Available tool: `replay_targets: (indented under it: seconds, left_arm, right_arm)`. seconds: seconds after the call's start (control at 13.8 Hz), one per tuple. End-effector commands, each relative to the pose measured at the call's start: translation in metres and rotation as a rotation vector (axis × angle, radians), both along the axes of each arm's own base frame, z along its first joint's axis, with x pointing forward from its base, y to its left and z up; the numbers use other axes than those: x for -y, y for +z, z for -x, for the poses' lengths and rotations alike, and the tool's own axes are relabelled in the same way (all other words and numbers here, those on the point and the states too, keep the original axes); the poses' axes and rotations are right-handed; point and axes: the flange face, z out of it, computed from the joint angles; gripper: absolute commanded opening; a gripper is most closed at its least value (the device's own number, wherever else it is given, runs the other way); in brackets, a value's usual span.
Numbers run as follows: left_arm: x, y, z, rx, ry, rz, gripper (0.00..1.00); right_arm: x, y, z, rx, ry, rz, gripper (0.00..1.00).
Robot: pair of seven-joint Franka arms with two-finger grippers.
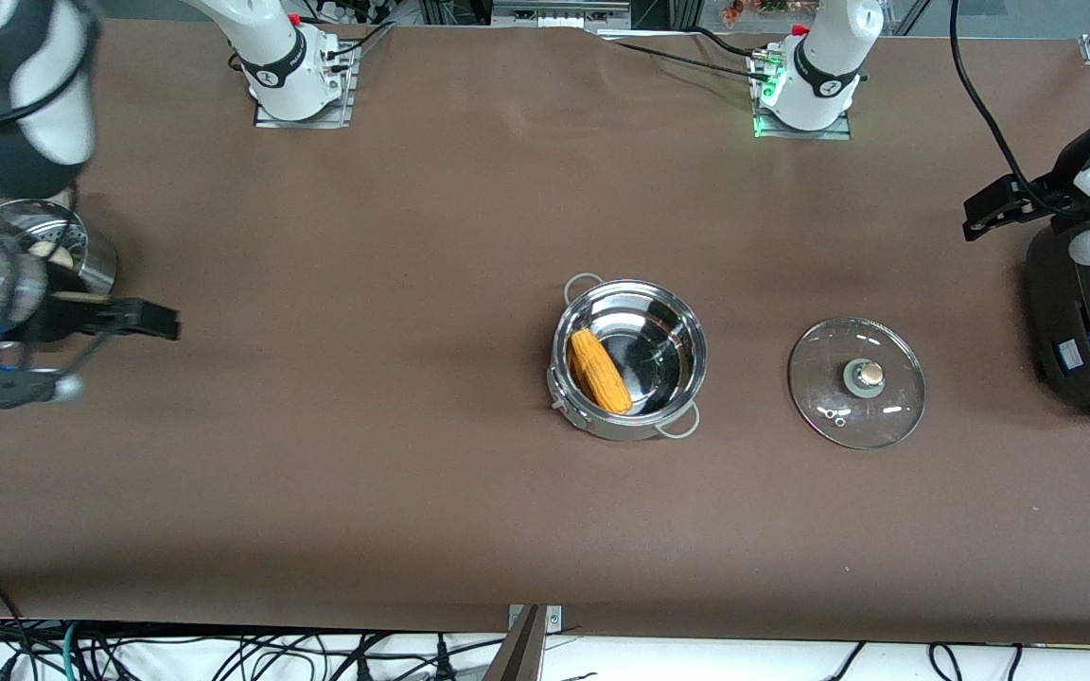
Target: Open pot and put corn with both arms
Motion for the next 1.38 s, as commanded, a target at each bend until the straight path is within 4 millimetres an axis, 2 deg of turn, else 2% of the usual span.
replay_targets:
  seconds: [0.0,0.15,0.29,0.36,0.51,0.58,0.73,0.87,0.95,1.02,1.09,1.31]
  left_arm:
    - [-0.002,0.009,0.000,0.000,0.012,-0.016,1.00]
    - [0.003,0.009,0.000,-0.001,0.018,-0.019,1.00]
    - [0.003,0.007,0.000,-0.003,0.031,-0.020,1.00]
    - [0.003,0.006,0.000,-0.006,0.031,-0.021,1.00]
    - [0.003,0.006,0.000,-0.006,0.031,-0.021,1.00]
    - [0.003,0.006,0.001,-0.009,0.031,-0.022,1.00]
    - [0.001,0.004,0.001,-0.018,0.034,-0.024,1.00]
    - [0.001,0.005,0.001,-0.015,0.034,-0.024,1.00]
    - [0.002,0.005,0.001,-0.015,0.031,-0.024,1.00]
    - [0.002,0.005,0.001,-0.015,0.031,-0.024,1.00]
    - [0.002,0.005,0.001,-0.015,0.030,-0.023,1.00]
    - [0.003,0.005,0.001,-0.015,0.028,-0.023,1.00]
  right_arm:
    - [0.011,0.006,0.006,-0.007,-0.025,-0.007,1.00]
    - [0.031,0.007,0.008,-0.016,-0.046,0.078,1.00]
    - [0.067,-0.008,0.013,-0.062,-0.099,0.107,1.00]
    - [0.088,0.004,0.024,-0.049,-0.124,0.077,1.00]
    - [0.100,0.024,0.058,0.002,-0.120,-0.041,1.00]
    - [0.097,0.025,0.077,0.020,-0.109,-0.083,1.00]
    - [0.102,0.015,0.104,0.026,-0.113,-0.103,1.00]
    - [0.097,0.012,0.124,0.060,-0.090,-0.044,1.00]
    - [0.087,0.011,0.135,0.070,-0.053,0.026,1.00]
    - [0.068,0.013,0.142,0.090,-0.005,0.074,1.00]
    - [0.062,0.014,0.145,0.088,0.007,0.078,1.00]
    - [0.059,0.013,0.153,0.067,0.007,0.076,1.00]
